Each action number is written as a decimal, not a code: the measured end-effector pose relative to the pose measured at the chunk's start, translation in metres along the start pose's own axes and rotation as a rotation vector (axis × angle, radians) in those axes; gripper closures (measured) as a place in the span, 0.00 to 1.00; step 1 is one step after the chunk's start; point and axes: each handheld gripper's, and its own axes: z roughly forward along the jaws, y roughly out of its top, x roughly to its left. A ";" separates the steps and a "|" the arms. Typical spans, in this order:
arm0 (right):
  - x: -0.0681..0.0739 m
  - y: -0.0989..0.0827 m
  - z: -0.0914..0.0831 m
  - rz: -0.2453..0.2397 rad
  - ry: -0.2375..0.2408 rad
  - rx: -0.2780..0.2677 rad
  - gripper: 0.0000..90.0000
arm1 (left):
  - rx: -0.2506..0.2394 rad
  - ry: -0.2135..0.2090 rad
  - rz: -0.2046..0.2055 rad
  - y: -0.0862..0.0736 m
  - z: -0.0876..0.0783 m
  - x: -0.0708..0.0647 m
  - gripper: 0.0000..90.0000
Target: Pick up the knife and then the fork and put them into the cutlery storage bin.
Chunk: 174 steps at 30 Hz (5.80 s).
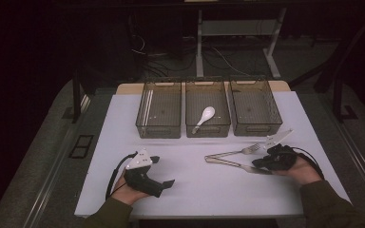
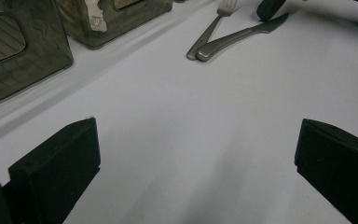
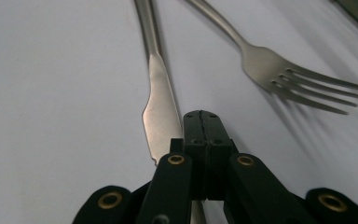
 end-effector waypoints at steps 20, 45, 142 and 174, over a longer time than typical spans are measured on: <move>0.019 0.009 -0.014 0.015 0.005 0.058 0.83 | -0.002 -0.010 0.003 0.001 0.000 -0.001 0.00; 0.042 0.082 0.033 -0.132 -0.023 0.286 0.77 | -0.002 -0.012 0.004 0.001 0.001 -0.002 0.00; -0.133 0.148 -0.063 0.300 -0.354 -0.188 0.88 | -0.042 -0.039 0.016 -0.003 -0.003 0.004 0.00; -0.156 0.125 -0.014 0.393 -0.326 -0.127 1.00 | -0.034 -0.054 0.012 -0.003 -0.002 0.003 0.00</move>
